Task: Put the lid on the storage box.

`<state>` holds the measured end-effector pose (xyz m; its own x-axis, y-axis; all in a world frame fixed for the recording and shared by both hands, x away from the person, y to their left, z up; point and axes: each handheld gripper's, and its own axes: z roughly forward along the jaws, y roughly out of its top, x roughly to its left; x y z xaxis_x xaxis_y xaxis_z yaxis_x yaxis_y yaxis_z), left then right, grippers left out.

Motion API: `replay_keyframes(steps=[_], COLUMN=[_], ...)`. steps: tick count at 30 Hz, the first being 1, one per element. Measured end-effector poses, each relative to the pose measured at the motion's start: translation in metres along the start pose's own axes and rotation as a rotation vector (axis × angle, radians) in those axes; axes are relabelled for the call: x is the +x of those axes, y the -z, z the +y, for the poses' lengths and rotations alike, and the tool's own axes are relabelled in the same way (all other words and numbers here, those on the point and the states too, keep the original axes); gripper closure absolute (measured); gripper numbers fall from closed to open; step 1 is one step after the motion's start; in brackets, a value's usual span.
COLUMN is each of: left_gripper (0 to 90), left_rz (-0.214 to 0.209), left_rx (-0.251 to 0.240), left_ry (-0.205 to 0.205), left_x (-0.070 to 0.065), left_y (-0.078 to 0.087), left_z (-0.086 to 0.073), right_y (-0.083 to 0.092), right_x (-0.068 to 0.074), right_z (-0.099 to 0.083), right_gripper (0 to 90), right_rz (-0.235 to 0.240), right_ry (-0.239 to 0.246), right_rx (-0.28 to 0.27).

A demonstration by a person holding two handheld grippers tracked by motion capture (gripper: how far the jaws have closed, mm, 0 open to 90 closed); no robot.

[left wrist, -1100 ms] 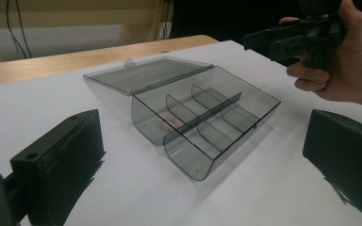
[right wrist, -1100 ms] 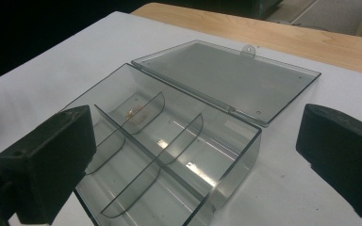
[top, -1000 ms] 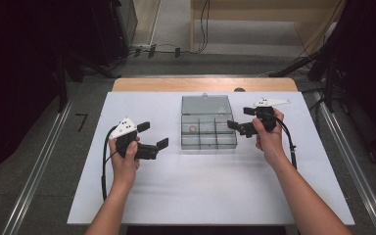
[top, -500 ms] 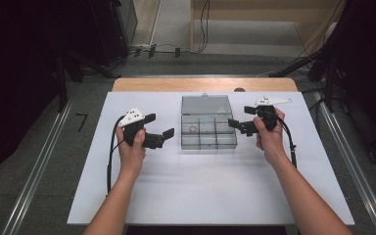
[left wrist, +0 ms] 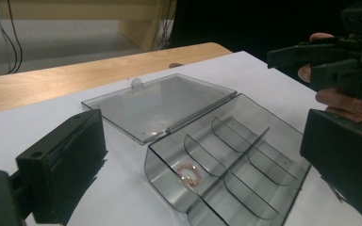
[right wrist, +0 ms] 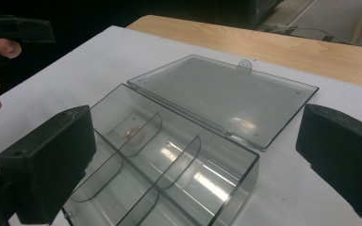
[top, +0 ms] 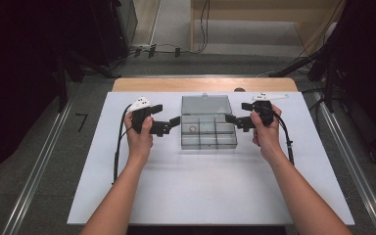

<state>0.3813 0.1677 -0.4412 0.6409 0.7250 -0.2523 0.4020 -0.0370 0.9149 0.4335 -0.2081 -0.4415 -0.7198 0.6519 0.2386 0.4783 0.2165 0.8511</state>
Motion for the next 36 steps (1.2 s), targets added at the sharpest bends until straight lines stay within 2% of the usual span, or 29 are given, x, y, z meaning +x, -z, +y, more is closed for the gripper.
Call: replay_keyframes(steps=[9,13,15,19,22,29,34,36], left_gripper=[3.7,5.8,6.1,7.0,11.6,19.6,26.3,32.2], left_rz=[0.012,0.043,0.043,0.035,0.051,0.09,0.115,0.093], left_rx=[0.02,0.044,0.049,0.05,0.076,0.122,0.166,0.173], left_ry=[0.066,0.075,0.112,0.16,0.184,0.253,0.255,0.279], left_x=[0.012,0.016,0.021,0.028,0.031,0.039,0.042,0.043], left_y=[-0.025,-0.037,-0.043,-0.053,-0.061,-0.076,-0.084,-0.087], left_z=[0.007,0.005,0.005,0.006,0.005,0.001,-0.004,-0.005], right_y=[-0.011,-0.018,-0.022,-0.029,-0.035,-0.042,-0.052,-0.056], right_x=[-0.004,-0.008,-0.011,-0.017,-0.021,-0.034,-0.036,-0.036], right_z=[0.008,0.008,0.008,0.008,0.009,0.01,0.007,0.007], right_gripper=[0.0,0.0,0.0,0.0,0.0,11.2,13.7,15.0], right_rz=[0.004,0.002,0.018,-0.002,0.0,-0.022,-0.037,-0.043], right_ry=[-0.02,-0.041,-0.059,-0.079,-0.108,-0.206,-0.217,-0.224], right_rx=[0.003,0.014,0.024,0.036,0.044,0.061,0.097,0.109])
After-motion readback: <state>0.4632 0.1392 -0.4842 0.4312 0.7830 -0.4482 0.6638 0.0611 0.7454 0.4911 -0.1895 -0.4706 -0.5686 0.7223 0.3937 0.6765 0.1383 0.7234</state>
